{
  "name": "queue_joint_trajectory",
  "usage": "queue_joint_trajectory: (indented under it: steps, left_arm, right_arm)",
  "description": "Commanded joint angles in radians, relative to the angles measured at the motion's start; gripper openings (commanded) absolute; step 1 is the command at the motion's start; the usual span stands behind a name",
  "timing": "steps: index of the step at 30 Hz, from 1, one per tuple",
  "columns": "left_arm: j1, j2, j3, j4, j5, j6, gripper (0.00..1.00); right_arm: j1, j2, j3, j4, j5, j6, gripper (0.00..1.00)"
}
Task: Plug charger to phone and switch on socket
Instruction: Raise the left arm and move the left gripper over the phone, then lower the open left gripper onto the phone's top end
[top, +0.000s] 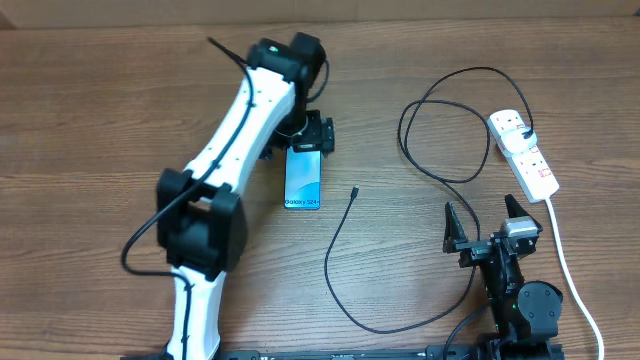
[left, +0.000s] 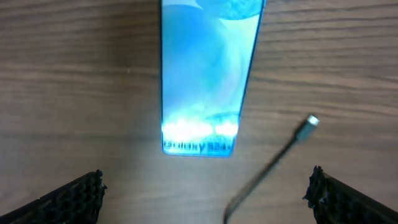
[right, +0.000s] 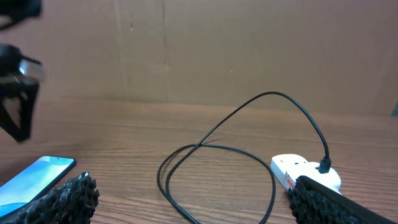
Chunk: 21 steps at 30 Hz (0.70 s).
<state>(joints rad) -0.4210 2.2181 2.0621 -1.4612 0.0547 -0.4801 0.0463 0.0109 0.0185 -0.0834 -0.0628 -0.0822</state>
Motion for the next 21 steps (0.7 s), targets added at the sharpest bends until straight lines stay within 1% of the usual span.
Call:
queue_joint_trajectory:
  steps: [1, 6, 11, 15, 21]
  left_arm:
    - [-0.025, 0.047, 0.022, 0.016, -0.064, 0.011, 1.00]
    - [-0.024, 0.100, 0.022, 0.069, -0.084, 0.011, 1.00]
    - [-0.024, 0.124, 0.021, 0.079, -0.073, 0.015, 1.00]
    - [-0.024, 0.126, 0.021, 0.102, -0.073, 0.098, 1.00]
    - [-0.024, 0.126, 0.021, 0.106, -0.073, 0.099, 1.00]
  right_arm:
    - [0.002, -0.008, -0.010, 0.003, 0.009, 0.003, 1.00]
    - [0.002, -0.008, -0.010, 0.003, 0.009, 0.003, 1.00]
    - [0.002, -0.008, -0.010, 0.002, 0.009, 0.003, 1.00]
    - [0.002, -0.008, -0.010, 0.003, 0.009, 0.003, 1.00]
    - [0.002, -0.008, -0.010, 0.003, 0.009, 0.003, 1.00]
